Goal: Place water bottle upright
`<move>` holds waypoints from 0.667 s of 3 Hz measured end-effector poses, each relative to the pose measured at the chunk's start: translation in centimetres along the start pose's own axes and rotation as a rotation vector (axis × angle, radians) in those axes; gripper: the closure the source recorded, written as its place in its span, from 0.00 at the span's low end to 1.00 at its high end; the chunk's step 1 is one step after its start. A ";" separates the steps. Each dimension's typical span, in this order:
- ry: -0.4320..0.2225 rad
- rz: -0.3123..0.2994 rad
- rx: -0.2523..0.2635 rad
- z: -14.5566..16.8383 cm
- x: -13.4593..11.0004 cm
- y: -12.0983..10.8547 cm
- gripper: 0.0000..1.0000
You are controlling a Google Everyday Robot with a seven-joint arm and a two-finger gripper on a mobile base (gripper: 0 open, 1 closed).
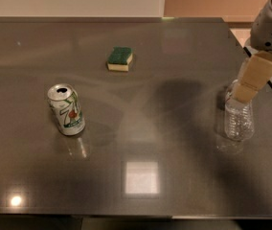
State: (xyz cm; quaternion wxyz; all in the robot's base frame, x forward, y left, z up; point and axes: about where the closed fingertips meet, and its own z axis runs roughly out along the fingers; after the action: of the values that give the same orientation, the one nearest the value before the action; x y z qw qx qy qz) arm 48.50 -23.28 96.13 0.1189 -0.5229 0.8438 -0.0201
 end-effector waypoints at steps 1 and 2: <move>0.067 0.154 0.043 1.2 0.0 -2.4 0.00; 0.147 0.331 0.087 2.7 1.0 -4.2 0.00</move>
Offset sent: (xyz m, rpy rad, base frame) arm 0.0426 -0.0429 -0.0381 -0.1130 0.0880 -0.8327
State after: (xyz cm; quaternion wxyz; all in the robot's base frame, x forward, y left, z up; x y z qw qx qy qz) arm 52.40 -25.83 94.04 0.0811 -0.3685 0.9231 -0.0747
